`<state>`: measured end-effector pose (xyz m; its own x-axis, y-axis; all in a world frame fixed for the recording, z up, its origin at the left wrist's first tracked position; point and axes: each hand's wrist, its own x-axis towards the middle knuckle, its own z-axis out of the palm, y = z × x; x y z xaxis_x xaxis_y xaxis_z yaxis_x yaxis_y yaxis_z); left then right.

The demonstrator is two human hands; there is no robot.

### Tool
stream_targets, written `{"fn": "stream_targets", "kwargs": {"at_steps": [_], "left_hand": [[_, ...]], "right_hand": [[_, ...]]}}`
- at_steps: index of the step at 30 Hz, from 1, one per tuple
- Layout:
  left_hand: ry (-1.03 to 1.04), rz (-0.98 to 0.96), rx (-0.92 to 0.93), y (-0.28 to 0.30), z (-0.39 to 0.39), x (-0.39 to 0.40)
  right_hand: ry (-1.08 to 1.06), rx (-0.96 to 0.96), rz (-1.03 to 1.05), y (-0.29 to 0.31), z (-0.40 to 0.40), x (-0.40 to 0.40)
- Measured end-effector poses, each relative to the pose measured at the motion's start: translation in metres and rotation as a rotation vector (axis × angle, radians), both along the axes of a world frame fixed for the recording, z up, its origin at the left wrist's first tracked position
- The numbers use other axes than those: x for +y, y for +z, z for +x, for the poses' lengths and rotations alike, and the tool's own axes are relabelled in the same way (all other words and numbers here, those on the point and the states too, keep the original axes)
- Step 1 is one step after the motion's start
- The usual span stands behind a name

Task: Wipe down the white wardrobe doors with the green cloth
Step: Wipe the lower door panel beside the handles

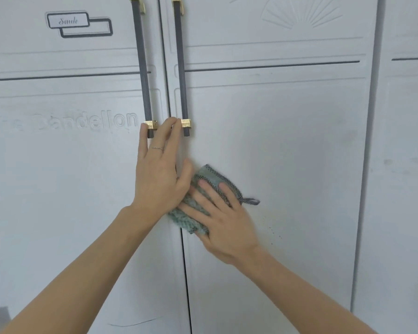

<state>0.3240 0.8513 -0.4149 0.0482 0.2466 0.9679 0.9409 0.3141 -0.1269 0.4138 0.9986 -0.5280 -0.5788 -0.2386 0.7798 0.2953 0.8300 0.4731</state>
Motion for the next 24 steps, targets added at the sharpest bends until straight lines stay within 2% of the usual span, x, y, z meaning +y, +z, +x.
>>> {"fn": "stream_targets", "kwargs": {"at_steps": [1,3,8,11,13,19,21,24], "left_hand": [[-0.002,0.007,-0.011,-0.004,0.000,0.001],[-0.010,0.018,-0.045,-0.015,-0.001,0.004],[-0.098,-0.083,-0.127,-0.049,0.006,0.009],[-0.121,-0.123,-0.144,-0.057,0.005,0.001],[-0.147,-0.120,-0.165,-0.059,0.003,-0.005],[-0.130,-0.179,-0.147,-0.060,-0.011,-0.013],[-0.111,-0.184,-0.131,-0.062,-0.012,-0.012],[-0.110,-0.175,-0.111,-0.063,-0.011,-0.010]], "right_hand": [[0.007,-0.008,0.011,0.006,0.008,0.012],[-0.027,0.099,-0.107,0.023,0.028,0.039],[-0.113,0.531,-0.716,0.053,0.070,0.084],[-0.111,0.709,-0.940,0.056,0.054,0.068],[-0.177,0.728,-0.888,0.052,0.035,0.043],[-0.058,0.151,-0.306,-0.036,-0.007,-0.023],[-0.051,0.031,-0.176,-0.057,-0.005,-0.019],[0.004,-0.017,-0.103,-0.048,0.011,0.004]]}}
